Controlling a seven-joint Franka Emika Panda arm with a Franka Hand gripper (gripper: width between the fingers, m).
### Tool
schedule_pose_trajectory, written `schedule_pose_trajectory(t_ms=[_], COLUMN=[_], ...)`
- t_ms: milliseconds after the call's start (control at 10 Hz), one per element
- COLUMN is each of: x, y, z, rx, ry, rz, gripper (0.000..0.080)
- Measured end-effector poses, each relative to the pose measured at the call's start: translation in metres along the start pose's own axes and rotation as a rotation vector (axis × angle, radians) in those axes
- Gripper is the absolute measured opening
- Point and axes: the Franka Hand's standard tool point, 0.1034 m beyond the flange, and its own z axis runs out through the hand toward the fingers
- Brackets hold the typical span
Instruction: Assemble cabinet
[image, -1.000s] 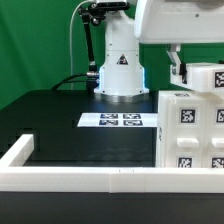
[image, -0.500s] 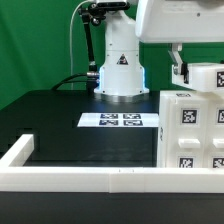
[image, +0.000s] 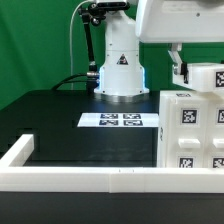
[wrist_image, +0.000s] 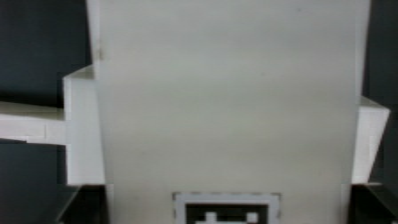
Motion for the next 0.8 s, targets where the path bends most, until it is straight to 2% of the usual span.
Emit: schedule_pose_trajectory(t_ms=[200, 800], x=[-0.0002, -0.0012], y=[-0.0010, -0.0059], z=[0.0002, 0.0014], rx=[0.001, 0.016], ry=[0.000, 0.020], rz=[0.189, 1.028], gripper=[0.0561, 0.0561])
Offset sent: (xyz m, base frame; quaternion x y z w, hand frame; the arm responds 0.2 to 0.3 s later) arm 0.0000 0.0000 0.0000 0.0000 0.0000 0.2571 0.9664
